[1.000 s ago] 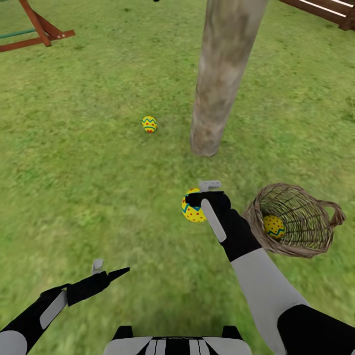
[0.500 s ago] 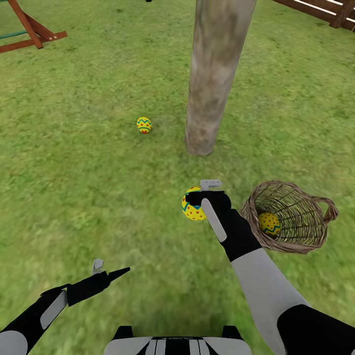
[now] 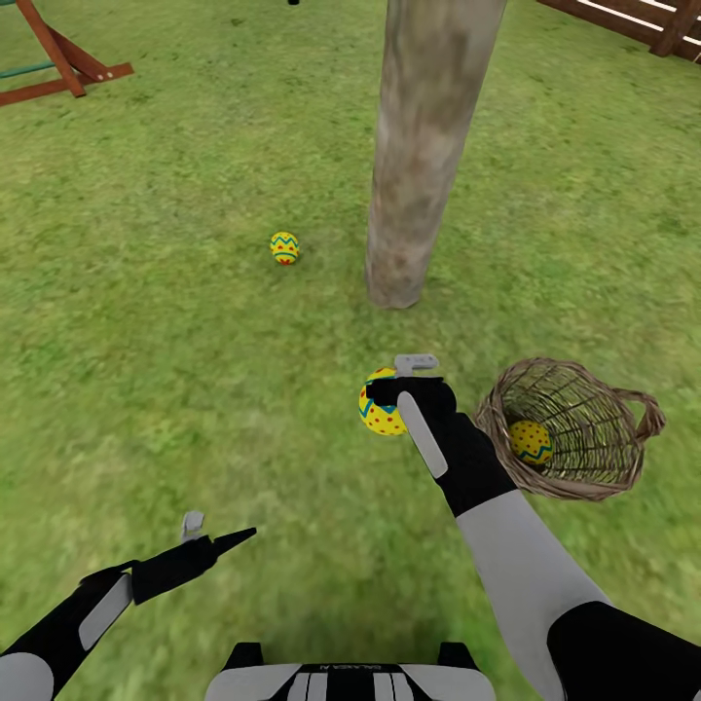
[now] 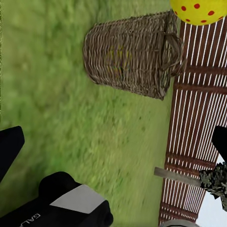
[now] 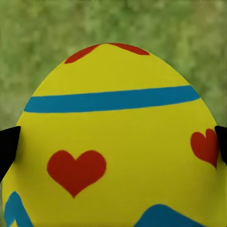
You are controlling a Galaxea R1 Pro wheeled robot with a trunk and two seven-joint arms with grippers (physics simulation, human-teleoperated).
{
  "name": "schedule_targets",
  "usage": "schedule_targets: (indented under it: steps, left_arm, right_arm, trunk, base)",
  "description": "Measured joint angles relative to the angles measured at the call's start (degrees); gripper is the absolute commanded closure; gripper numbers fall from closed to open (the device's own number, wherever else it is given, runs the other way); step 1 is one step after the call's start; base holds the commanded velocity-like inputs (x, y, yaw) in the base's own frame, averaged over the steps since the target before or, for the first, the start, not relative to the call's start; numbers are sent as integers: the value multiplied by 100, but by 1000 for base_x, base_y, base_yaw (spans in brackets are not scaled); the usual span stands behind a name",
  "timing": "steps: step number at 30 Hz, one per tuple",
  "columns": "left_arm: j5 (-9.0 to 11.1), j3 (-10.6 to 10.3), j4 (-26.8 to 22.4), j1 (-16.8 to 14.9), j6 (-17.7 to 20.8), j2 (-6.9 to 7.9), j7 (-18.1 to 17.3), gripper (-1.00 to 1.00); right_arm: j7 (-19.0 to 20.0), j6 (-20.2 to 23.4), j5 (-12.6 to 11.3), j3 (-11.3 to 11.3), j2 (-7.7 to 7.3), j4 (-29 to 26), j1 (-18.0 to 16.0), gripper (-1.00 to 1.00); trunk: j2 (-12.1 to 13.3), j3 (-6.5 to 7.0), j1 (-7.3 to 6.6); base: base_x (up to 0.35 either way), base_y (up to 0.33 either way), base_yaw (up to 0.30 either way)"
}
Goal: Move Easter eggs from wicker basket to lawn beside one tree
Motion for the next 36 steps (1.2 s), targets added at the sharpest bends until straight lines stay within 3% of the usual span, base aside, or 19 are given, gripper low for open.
schedule_targets:
  steps: [16, 26, 36]
  left_arm:
    - [-1, -1, -5, 0, 0, -11, -70, -100]
    - [-6, 0, -11, 0, 0, -6, -71, -100]
    - [-5, 0, -32, 1, 8, -14, -99, -100]
  right_arm:
    - [1, -2, 0, 9, 0, -6, 0, 100]
    - [3, -1, 1, 9, 0, -12, 0, 100]
    - [-9, -2, -8, 8, 0, -26, 0, 100]
  trunk:
    - [0, 0, 0]
    - [0, 0, -4]
    - [0, 4, -2]
  base:
    - [8, 0, 0]
    - [314, 0, 0]
    - [108, 75, -66]
